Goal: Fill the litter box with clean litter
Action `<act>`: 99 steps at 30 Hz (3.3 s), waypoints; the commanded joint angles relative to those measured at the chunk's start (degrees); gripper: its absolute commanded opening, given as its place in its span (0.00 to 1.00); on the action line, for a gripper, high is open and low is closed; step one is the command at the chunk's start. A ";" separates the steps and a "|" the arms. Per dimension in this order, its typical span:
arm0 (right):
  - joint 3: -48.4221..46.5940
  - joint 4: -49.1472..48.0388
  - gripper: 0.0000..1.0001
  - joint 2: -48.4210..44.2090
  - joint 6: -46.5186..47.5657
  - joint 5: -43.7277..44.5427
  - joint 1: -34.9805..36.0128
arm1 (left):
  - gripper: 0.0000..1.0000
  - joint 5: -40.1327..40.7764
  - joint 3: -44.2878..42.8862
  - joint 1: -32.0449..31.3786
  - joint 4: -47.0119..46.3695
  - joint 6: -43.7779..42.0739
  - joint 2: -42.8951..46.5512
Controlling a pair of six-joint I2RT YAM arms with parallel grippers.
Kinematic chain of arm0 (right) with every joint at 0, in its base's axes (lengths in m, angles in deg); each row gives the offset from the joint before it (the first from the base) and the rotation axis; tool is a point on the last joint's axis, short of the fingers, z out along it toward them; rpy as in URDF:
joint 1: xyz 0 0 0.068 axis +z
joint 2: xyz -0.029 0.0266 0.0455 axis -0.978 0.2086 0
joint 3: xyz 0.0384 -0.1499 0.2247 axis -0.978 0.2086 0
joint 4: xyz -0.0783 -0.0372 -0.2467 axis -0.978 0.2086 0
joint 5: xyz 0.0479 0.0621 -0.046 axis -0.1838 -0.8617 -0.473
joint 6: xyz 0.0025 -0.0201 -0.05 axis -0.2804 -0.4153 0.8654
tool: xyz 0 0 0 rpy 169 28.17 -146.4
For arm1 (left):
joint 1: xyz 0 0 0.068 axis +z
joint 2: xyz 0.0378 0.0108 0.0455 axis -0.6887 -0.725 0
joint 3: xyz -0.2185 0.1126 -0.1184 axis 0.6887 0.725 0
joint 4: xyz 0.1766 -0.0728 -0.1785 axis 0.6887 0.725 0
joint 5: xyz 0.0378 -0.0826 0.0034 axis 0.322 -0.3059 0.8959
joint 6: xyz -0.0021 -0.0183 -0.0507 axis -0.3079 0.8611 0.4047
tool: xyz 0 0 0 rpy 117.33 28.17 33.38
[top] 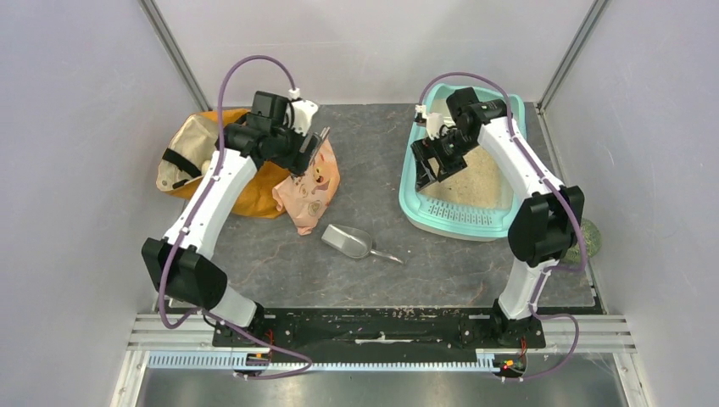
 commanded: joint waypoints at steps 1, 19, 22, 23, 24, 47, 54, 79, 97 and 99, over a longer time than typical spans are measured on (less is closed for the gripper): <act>-0.46 -2.81 0.93 0.89 -1.66 0.68 0.44 | 0.85 2.48 2.84 2.99 0.20 1.66 0.31; 14.32 2.95 0.85 -0.78 9.23 -2.04 0.92 | 0.74 -0.75 3.59 3.02 -1.48 1.92 -9.25; 15.91 4.21 0.83 -2.04 10.52 -1.53 0.90 | 0.74 -1.33 3.58 3.07 -1.41 1.77 -8.77; 16.37 4.33 0.83 -2.54 10.46 -1.78 0.92 | 0.73 -1.56 3.63 3.02 -1.40 1.60 -8.54; 17.02 4.31 0.82 -3.11 10.21 -2.44 0.88 | 0.72 -1.71 3.78 3.06 -1.38 1.35 -8.37; 27.93 4.93 0.80 -12.61 13.24 5.83 2.43 | 0.57 -5.67 7.74 3.04 -1.41 -2.67 -5.75; 24.07 6.41 0.86 -13.65 14.46 5.64 1.90 | 0.47 -6.17 7.98 3.07 -1.41 -3.35 -5.93; 6.80 -18.71 0.92 -16.37 8.56 -17.20 -2.30 | 0.02 -27.11 -3.87 3.88 -2.49 -41.56 -5.57; 5.74 -26.91 0.94 -9.23 21.09 -25.76 1.25 | 0.37 -33.62 15.43 5.01 -14.48 -58.90 -0.16; 5.97 -28.38 0.94 -8.61 21.46 -25.27 2.84 | 0.41 -33.66 15.82 5.18 -13.52 -59.00 0.69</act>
